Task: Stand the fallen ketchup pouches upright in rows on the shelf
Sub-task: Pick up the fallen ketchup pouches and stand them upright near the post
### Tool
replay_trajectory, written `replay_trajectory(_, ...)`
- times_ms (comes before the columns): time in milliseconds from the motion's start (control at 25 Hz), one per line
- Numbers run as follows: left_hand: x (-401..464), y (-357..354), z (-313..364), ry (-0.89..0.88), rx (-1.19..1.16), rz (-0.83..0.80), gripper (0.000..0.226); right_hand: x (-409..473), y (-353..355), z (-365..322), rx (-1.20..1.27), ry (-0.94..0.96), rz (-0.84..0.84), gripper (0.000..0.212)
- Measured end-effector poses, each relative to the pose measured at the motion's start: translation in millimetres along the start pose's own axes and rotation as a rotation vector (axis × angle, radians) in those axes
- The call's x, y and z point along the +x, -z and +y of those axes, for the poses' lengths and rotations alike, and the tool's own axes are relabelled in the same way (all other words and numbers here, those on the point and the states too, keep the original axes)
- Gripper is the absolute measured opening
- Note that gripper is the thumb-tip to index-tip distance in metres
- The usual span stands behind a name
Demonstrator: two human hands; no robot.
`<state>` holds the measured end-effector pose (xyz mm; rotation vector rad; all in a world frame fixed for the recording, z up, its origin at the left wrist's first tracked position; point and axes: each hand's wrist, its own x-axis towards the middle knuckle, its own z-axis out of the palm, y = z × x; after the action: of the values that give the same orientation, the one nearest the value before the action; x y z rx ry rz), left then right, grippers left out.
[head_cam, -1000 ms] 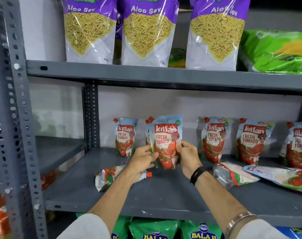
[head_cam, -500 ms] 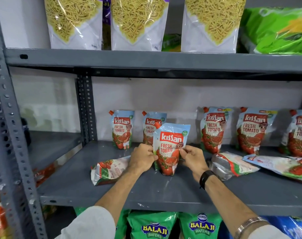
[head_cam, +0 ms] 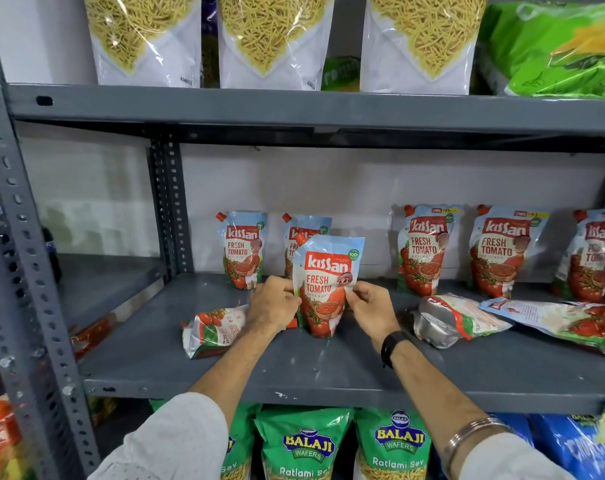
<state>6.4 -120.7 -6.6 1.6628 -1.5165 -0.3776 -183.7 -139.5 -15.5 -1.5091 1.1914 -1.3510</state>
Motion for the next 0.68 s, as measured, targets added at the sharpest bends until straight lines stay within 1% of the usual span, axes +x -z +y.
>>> replay_trajectory(120, 2.2, 5.6, 1.1, 0.000, 0.027, -0.046, 0.021, -2.1, 7.0, 5.4, -0.277, 0.038, -0.154, 0.025)
replay_trajectory(200, 2.6, 5.8, 3.2, -0.015, 0.056, -0.041, 0.021, -3.8, 15.3, 7.1, -0.416, 0.054, -0.224, 0.030)
replay_trajectory(280, 0.3, 4.2, 5.0, -0.033, 0.094, 0.007, 0.019, -7.6, 15.4, 4.2, -0.454, 0.065, -0.221, 0.031)
replay_trajectory(360, -1.0, 2.3, 4.5, -0.033, 0.127, 0.063, 0.010, -10.0, 8.5, 1.5, -0.477, 0.092, -0.168, 0.033)
replay_trajectory(400, -2.4, 2.4, 4.1, -0.026, 0.143, 0.085, 0.012, -10.7, 4.3, 1.2, -0.491, 0.109, -0.151, 0.034)
replay_trajectory(440, -2.7, 1.9, 2.9, -0.020, 0.158, 0.109, 0.021, -11.5, 1.6, 0.7, -0.508, 0.124, -0.140, 0.033)
replay_trajectory(480, -3.5, 2.8, 2.1, -0.012, 0.160, 0.127, 0.024, -11.3, 0.0, -0.3, -0.528, 0.133, -0.135, 0.033)
replay_trajectory(600, -4.5, 4.2, 0.6, -0.014, 0.153, 0.143, 0.018, -11.7, 0.0, -1.7, -0.573, 0.155, -0.131, 0.031)
replay_trajectory(680, -3.0, 5.5, 1.6, -0.011, 0.135, 0.122, 0.017, -13.0, -0.7, -3.1, -0.577, 0.164, -0.139, 0.032)
